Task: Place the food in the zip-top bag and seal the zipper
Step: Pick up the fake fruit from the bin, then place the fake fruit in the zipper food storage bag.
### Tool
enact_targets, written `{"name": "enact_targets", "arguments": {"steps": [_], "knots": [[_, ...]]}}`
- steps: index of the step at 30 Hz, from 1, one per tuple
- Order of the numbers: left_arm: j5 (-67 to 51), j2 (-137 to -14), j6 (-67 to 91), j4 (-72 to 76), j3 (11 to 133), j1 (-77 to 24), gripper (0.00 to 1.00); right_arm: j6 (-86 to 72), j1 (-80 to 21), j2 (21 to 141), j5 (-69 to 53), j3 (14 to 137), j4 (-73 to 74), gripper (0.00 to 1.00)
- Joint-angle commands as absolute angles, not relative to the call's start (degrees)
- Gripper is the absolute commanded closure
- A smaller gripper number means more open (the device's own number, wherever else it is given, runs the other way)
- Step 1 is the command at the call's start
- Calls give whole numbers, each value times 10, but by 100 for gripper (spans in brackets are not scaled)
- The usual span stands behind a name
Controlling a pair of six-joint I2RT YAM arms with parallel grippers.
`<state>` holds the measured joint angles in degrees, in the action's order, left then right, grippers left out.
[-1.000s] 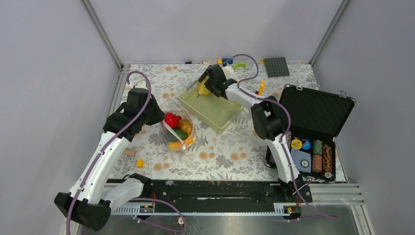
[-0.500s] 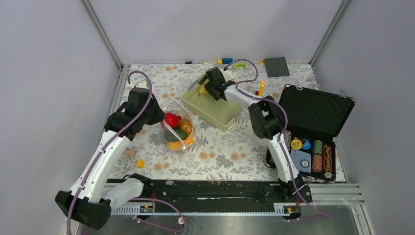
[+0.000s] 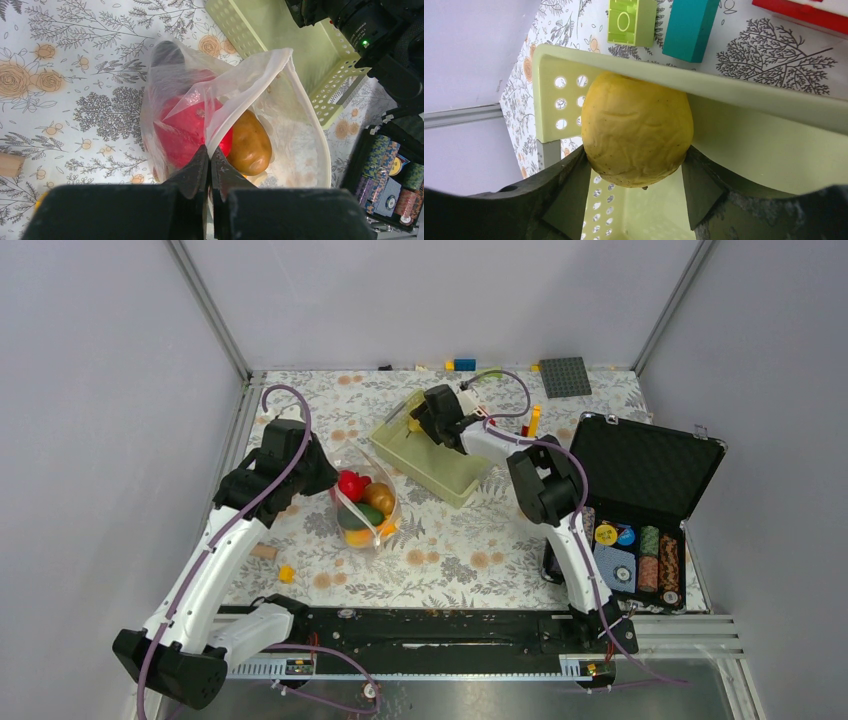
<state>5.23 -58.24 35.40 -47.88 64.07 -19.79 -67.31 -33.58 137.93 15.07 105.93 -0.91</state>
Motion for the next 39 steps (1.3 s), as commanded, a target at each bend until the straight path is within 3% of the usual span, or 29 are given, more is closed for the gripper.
{"name": "enact_targets", "arguments": {"steps": [1,11,23,28,39], "knots": [[34,-581,352,-446,636,-199,100,-647,-330,1322,163,1011,-69,63],[47,-574,367,-444,630,-199,100,-560,-331,1154,110,834,-184,71],[57,-555,379,-444,629,-199,100,-371,-395,904,-121,679,-270,73],[60,-538,383,-447,627,-199,100,-253,-484,843,-125,680,-221,72],[52,-529,384,-447,623,-200,100,-142,-573,852,-69,707,-69,70]]}}
